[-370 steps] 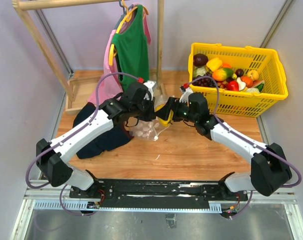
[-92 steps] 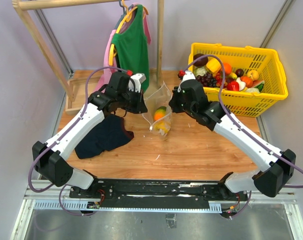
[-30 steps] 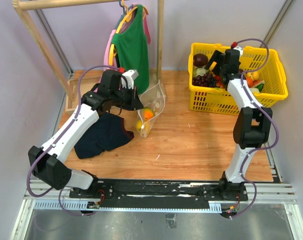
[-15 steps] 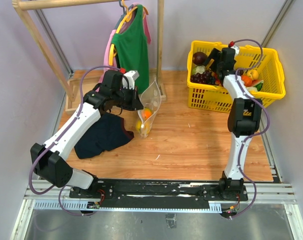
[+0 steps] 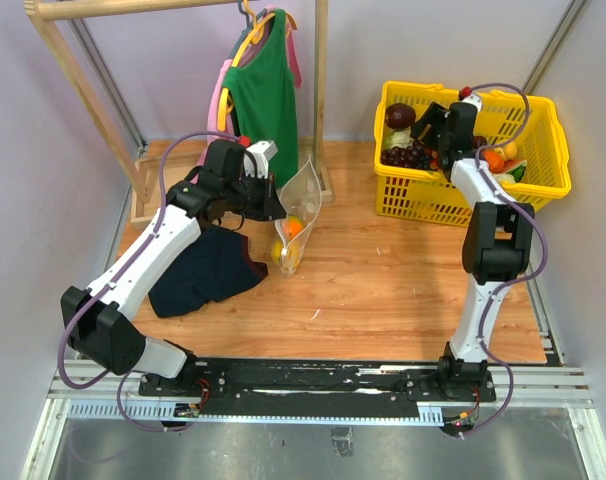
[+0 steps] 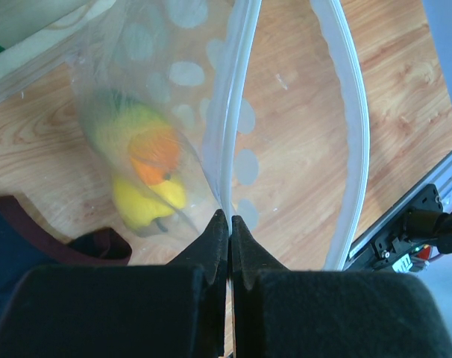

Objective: Place the food in the zip-top bag and seal the zipper
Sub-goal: Pick up the fake vegetable from the bin.

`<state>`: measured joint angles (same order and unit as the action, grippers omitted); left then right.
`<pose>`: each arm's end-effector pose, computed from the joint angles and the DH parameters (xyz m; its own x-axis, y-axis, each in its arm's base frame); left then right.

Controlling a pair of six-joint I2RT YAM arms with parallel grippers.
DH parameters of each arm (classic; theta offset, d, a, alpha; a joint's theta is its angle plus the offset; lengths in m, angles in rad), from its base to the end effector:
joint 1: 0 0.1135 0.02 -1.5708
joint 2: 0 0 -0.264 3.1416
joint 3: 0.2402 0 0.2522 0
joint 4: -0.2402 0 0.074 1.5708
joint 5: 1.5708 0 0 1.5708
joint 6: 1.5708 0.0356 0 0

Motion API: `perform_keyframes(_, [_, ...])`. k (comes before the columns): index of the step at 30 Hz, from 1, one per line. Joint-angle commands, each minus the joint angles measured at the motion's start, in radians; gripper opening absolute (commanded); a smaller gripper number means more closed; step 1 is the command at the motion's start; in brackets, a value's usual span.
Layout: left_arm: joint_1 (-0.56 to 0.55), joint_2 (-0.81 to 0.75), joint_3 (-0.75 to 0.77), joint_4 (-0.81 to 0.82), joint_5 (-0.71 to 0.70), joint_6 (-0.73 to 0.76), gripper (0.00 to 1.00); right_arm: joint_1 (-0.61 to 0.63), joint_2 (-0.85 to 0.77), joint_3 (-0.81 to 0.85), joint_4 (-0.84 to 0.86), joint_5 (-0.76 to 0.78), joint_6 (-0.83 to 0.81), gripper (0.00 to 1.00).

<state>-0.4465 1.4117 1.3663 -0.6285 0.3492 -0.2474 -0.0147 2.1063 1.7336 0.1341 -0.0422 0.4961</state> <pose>0.2740 -0.1447 0.3559 -0.7041 0.0820 -0.7053 0.4894 0.7758 -0.3984 0.5111 -0.0060 0.2813 -0.2203 0.4789 -0.8498 0.0894 0.8774 0.4713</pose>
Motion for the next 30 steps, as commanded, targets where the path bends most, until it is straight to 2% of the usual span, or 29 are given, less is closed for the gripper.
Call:
perform_keyframes(1, [0.009,-0.017,-0.011,0.022,0.003,0.008,0.00,-0.013,-0.145,-0.073,0.086,-0.018,-0.058,0.46])
perform_keyframes(8, [0.012,-0.026,-0.014,0.027,0.005,0.007,0.00,-0.013,-0.277,-0.177,0.108,-0.029,-0.112,0.35])
perform_keyframes(18, [0.026,-0.030,-0.016,0.033,0.023,0.002,0.00,0.005,-0.474,-0.300,0.098,-0.079,-0.152,0.31])
perform_keyframes(30, [0.041,-0.044,-0.024,0.051,0.064,-0.009,0.00,0.187,-0.762,-0.492,0.107,-0.106,-0.176,0.31])
